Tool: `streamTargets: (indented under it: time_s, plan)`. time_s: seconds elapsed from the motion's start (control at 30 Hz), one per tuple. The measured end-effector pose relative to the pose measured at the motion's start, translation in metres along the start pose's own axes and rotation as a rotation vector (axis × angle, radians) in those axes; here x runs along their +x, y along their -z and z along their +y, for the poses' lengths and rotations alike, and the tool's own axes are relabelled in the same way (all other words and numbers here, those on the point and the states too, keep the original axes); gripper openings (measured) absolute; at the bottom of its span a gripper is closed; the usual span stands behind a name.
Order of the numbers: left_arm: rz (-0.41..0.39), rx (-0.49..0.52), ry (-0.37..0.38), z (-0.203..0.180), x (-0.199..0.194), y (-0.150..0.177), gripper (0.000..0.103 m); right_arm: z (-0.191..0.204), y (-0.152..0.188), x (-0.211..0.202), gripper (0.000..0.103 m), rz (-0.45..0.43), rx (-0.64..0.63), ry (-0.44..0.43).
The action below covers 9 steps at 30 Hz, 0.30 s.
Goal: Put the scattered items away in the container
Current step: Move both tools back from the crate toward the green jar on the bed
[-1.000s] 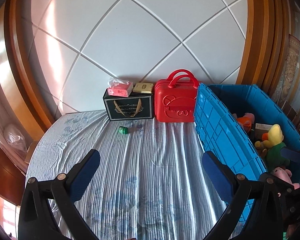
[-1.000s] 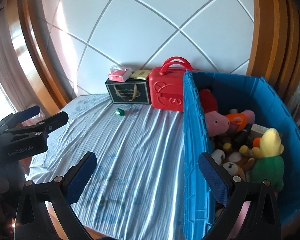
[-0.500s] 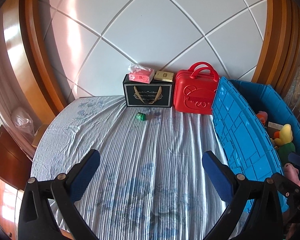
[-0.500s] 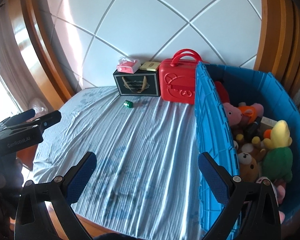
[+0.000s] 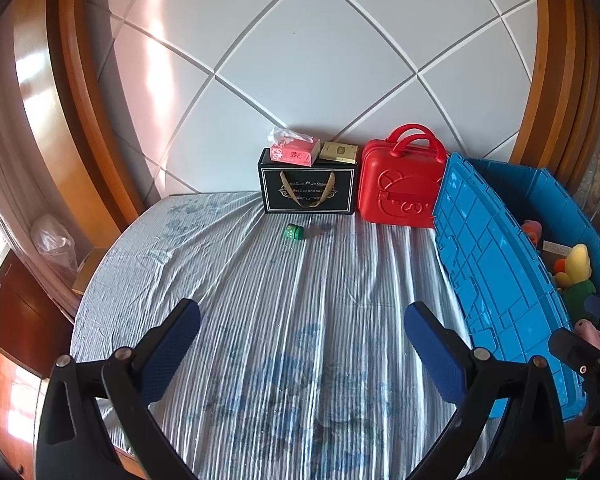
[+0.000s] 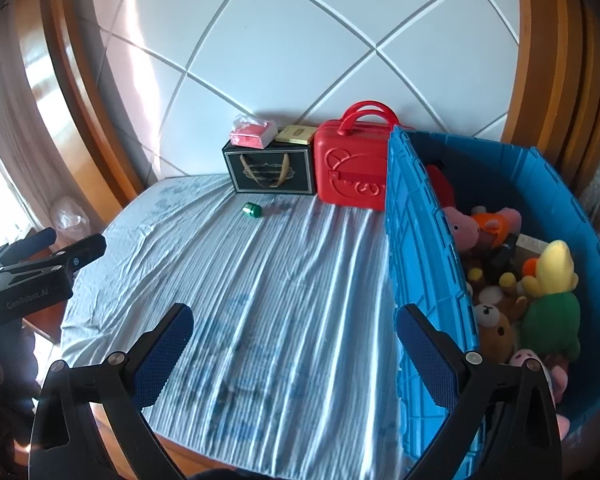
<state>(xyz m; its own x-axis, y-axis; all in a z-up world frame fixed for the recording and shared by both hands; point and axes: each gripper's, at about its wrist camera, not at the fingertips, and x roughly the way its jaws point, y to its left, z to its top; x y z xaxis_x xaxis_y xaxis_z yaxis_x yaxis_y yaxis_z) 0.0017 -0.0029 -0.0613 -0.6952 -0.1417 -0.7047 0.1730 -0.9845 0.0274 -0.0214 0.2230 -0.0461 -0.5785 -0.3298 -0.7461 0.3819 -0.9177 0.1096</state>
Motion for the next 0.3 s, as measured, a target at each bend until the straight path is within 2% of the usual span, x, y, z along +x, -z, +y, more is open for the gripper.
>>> streamTargets:
  time_s: [0.3]
  plan:
    - [-0.020,-0.006,0.009,-0.0002,-0.0066,0.0012,0.103,-0.0007,0.0009,-0.0035,0.103,-0.004,-0.003,0.010]
